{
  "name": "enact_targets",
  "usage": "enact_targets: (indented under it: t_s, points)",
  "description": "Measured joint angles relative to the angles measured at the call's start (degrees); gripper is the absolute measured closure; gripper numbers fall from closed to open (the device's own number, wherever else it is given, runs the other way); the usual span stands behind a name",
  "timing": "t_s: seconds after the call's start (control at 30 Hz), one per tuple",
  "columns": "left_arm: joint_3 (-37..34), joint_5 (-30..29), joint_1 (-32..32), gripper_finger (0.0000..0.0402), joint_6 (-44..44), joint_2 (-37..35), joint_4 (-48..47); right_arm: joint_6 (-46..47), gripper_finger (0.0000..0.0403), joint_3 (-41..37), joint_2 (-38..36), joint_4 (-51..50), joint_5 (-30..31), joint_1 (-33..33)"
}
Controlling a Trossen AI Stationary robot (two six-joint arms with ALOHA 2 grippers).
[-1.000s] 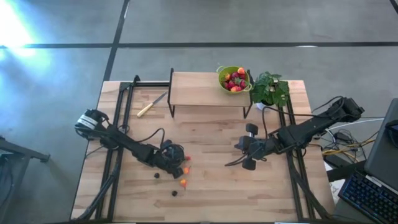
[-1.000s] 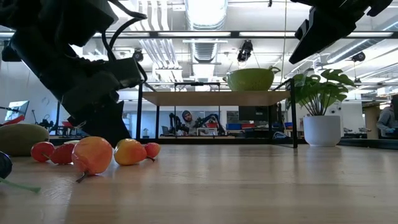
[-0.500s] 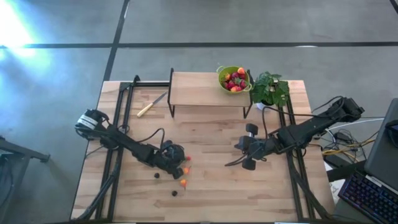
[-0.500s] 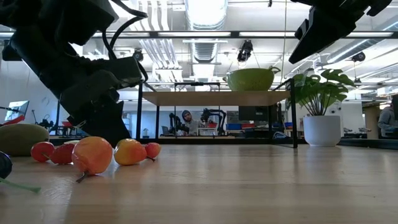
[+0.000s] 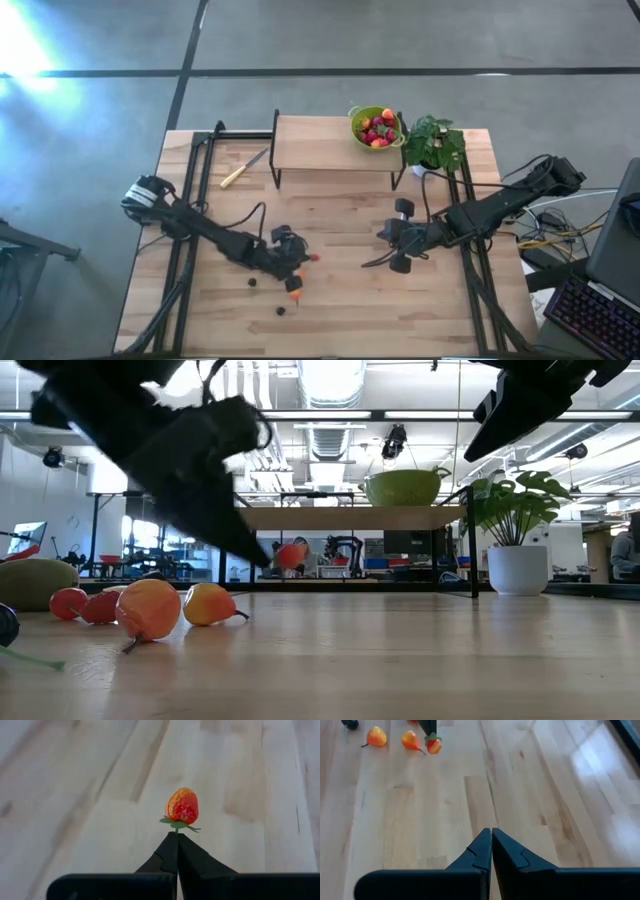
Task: Build produce basket
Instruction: Move the strawberry to the center of the table
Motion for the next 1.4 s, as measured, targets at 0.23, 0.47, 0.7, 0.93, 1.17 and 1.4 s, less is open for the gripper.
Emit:
enact_targets:
  t_s: [0.23,0.47,0.7,0.93,1.17,1.4]
  points:
    - [5.42,0.27,3.53,0.0401,8.53,-0.07,0.07,-0.1,0.0394,0.0,-0.1,-0.45,1.24,-0.02]
    - [12.43,5.45,8.14,0.0401,15.06,2.82,0.08,-0.12,0.0394,0.0,-2.5,-3.74,2.42,-0.3]
    - [21.61,13.33,11.77,0.0401,20.33,10.65,-0.11,-0.8,0.0394,0.0,-9.04,-6.73,3.91,-1.87]
    - [30.77,15.67,13.73,0.0401,23.59,17.48,-5.88,-2.01,0.0394,0.0,-15.21,-8.14,3.89,-3.52]
    - [34.06,19.45,16.04,0.0401,22.73,22.24,-8.53,-3.36,0.0394,0.02,-17.07,-8.17,3.74,-3.54]
    - [33.99,20.82,16.99,0.0401,21.04,23.91,-10.22,-3.38,0.0394,0.02,-16.96,-8.13,3.74,-3.54]
